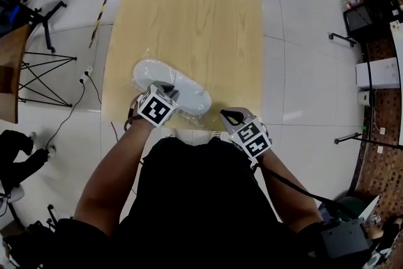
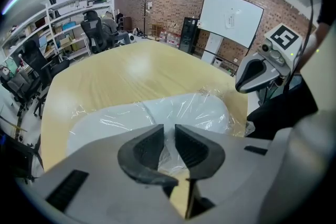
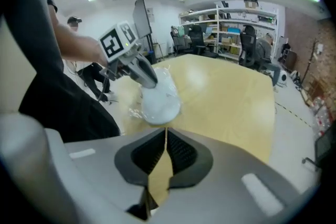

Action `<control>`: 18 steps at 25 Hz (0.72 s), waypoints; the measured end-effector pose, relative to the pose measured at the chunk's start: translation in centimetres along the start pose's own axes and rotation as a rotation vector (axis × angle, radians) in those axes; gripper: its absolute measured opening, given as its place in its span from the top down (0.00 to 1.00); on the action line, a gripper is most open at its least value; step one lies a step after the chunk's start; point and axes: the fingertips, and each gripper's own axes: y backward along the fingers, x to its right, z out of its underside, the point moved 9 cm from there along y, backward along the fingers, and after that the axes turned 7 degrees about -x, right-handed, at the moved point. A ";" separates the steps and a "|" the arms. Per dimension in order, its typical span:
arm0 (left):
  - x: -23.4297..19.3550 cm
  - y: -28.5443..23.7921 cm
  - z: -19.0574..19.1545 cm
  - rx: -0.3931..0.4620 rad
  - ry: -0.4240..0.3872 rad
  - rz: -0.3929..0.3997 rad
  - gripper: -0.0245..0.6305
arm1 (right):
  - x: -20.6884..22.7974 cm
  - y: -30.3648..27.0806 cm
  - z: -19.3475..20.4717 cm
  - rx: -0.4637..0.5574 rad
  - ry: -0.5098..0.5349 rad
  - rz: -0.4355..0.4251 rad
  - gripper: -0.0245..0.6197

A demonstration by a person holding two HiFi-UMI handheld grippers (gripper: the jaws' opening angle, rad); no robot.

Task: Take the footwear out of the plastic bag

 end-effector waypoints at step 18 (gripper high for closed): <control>-0.4 -0.3 0.1 0.098 0.082 0.035 0.87 | -3.8 -2.0 0.2 -0.067 0.086 -0.138 0.94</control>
